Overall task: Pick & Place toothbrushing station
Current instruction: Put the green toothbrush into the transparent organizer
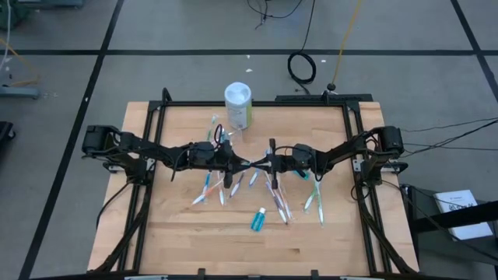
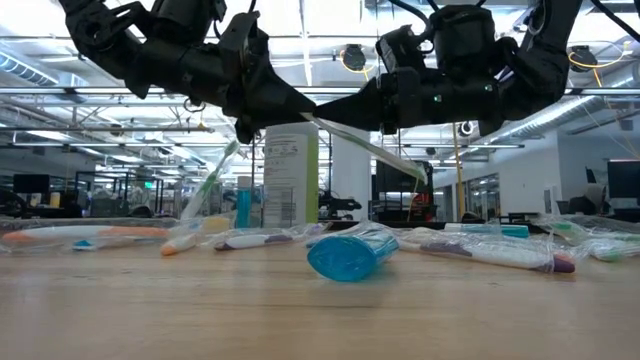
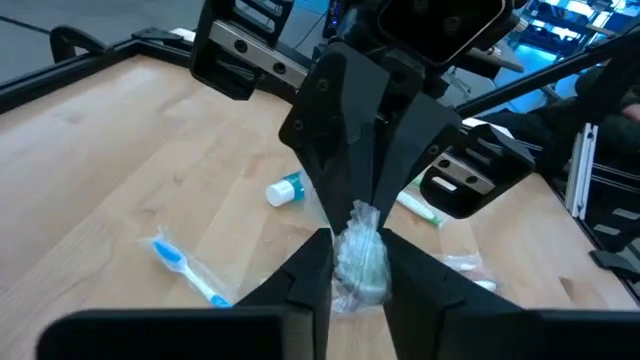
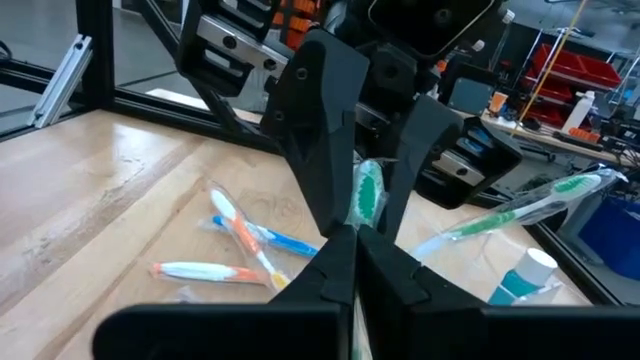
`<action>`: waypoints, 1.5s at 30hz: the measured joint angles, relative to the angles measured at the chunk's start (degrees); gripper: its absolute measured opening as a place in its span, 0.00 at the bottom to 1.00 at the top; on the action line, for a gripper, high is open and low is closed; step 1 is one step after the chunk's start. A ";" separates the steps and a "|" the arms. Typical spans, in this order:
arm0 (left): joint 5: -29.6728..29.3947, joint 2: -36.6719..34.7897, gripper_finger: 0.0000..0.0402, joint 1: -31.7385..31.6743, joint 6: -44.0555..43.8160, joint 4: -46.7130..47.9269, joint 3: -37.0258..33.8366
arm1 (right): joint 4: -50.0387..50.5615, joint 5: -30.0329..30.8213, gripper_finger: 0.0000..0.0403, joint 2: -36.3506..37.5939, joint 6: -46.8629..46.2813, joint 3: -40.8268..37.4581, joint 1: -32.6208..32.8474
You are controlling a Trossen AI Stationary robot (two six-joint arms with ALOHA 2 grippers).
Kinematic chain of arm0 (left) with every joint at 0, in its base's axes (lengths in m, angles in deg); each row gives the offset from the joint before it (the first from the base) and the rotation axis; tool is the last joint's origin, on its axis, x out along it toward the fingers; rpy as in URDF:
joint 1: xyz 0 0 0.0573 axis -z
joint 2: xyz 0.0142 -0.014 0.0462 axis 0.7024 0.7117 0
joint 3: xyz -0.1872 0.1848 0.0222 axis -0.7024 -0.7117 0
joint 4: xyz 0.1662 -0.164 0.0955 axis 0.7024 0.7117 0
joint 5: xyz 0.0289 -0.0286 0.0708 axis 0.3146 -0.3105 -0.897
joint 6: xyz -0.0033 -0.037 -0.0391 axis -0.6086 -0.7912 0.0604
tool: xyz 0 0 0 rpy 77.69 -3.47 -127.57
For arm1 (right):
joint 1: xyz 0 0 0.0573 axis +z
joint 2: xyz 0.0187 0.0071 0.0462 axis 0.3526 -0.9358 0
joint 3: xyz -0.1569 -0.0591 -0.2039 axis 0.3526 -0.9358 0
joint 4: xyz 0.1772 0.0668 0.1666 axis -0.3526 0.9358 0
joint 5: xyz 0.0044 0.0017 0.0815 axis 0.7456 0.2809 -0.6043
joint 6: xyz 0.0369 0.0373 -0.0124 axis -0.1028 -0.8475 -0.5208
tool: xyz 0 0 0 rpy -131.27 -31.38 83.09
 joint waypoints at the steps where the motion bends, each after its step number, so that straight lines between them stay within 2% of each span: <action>1: -0.10 0.00 0.16 -0.02 -0.02 0.08 0.00 | 0.17 0.01 0.00 0.00 0.00 0.00 -0.01; 7: -0.15 -0.05 0.13 0.00 -0.45 0.67 0.00 | 1.14 0.31 0.05 0.00 -1.53 0.00 -0.01; 13: -2.09 -4.41 0.13 -0.09 -0.44 8.63 0.11 | 3.51 4.97 0.18 0.00 -1.57 0.00 0.12; 17: -5.40 -10.52 0.12 -0.91 1.51 27.34 4.78 | 4.01 7.69 0.26 0.00 -3.59 0.00 0.08; 22: -13.72 -14.25 0.13 -1.78 3.99 55.71 18.37 | 4.72 7.43 0.34 0.00 -4.96 0.00 0.10; 26: -16.33 -14.15 0.13 -3.08 7.39 72.42 30.78 | 7.17 7.43 0.36 0.00 -5.42 0.00 0.08; 30: -16.50 -13.50 0.14 -5.64 10.09 83.26 40.74 | 8.81 7.42 0.35 0.00 -7.68 0.00 0.08; 33: -16.56 -13.66 0.14 -8.68 9.39 86.26 44.63 | 10.99 7.41 0.34 0.00 -7.98 0.00 0.08; 37: -16.32 -13.43 0.14 -13.02 6.64 89.94 44.19 | 10.98 7.41 0.34 0.00 -8.00 -0.02 0.13; 45: -8.57 -8.25 0.14 -17.95 4.88 90.09 40.82 | 11.22 7.37 0.33 0.00 -8.00 -0.02 0.67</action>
